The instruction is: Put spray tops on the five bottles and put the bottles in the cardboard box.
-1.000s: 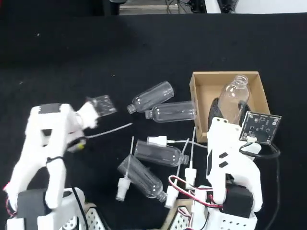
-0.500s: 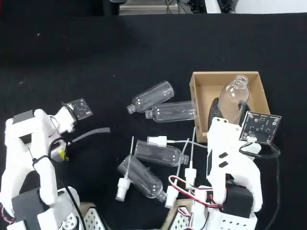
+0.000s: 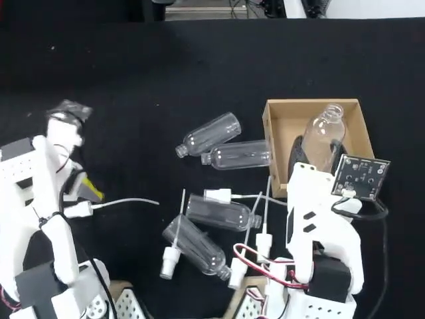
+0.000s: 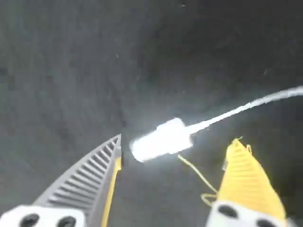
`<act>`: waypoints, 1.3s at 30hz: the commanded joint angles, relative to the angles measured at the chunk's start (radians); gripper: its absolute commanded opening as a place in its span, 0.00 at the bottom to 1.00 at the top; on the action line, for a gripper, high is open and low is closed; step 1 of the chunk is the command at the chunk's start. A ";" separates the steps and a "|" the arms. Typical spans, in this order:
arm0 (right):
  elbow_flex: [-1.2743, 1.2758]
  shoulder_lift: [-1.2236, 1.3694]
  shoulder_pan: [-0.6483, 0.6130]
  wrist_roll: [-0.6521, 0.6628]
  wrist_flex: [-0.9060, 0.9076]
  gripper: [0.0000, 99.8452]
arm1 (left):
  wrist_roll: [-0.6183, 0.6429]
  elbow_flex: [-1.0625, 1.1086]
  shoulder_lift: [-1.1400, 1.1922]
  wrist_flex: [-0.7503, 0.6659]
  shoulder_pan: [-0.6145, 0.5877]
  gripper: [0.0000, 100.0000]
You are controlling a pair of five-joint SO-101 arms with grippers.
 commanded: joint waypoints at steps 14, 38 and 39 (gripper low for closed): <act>0.007 -0.016 0.009 -0.005 -0.006 0.01 | 1.005 0.240 -0.003 -0.192 -0.130 0.33; 0.010 -0.016 0.009 -0.005 -0.008 0.01 | 1.022 0.145 -0.009 -0.301 -0.110 0.22; 0.010 -0.016 0.009 -0.005 -0.008 0.01 | 1.022 0.131 -0.015 -0.279 -0.111 0.25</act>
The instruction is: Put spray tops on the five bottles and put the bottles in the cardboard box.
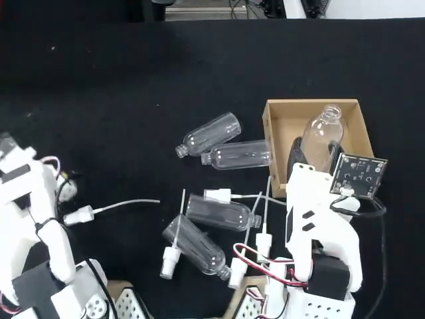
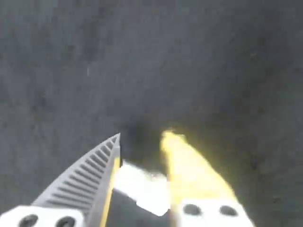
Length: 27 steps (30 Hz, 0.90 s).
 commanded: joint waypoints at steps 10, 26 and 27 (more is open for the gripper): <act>-0.008 -0.016 0.009 -0.005 -0.008 0.01 | -0.043 -0.125 -0.009 0.427 0.016 0.30; -0.004 -0.016 0.009 -0.005 -0.018 0.01 | 0.029 0.122 -0.017 -0.138 -0.005 0.30; -0.004 -0.016 0.009 -0.005 -0.018 0.01 | 0.037 0.116 -0.011 -0.157 -0.004 0.30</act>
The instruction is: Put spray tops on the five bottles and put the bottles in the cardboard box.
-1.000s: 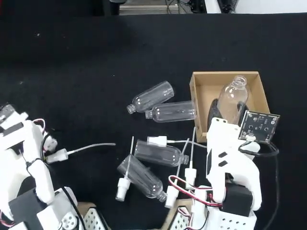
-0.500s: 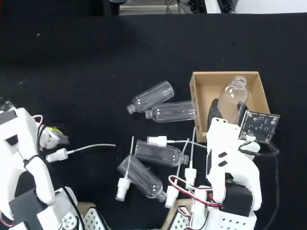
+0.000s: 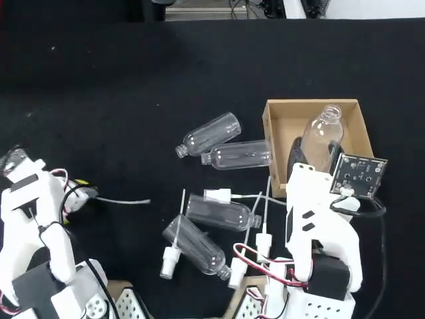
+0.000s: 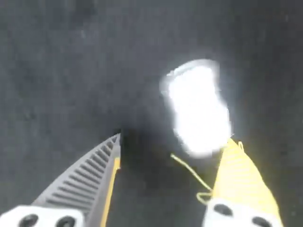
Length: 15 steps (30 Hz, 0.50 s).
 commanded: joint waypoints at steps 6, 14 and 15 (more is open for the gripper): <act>-0.004 -0.016 0.009 -0.005 -0.018 0.01 | 0.049 -0.053 -0.005 -0.160 -0.007 0.30; -0.004 -0.016 0.009 -0.005 -0.018 0.01 | 0.192 -0.047 -0.003 -0.176 0.010 0.30; -0.004 -0.016 0.009 -0.005 -0.018 0.01 | 0.195 -0.041 -0.003 -0.169 0.019 0.30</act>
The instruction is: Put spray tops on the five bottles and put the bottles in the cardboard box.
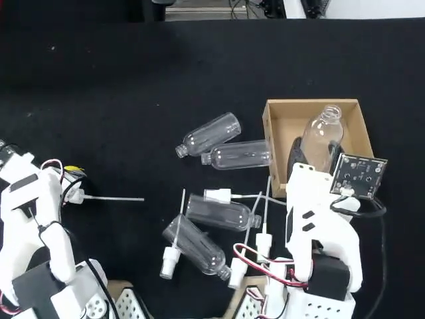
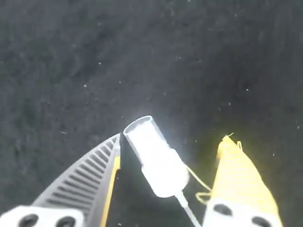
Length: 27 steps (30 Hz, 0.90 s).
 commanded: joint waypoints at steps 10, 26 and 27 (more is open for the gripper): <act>-0.004 -0.016 0.011 -0.005 -0.018 0.01 | 0.130 -0.013 -0.015 0.049 0.084 0.14; -0.004 -0.016 0.009 -0.005 -0.018 0.01 | -0.382 -0.291 -0.005 0.051 -0.285 0.03; -0.004 -0.016 0.009 -0.005 -0.018 0.01 | -0.400 -0.303 -0.005 0.049 -0.311 0.03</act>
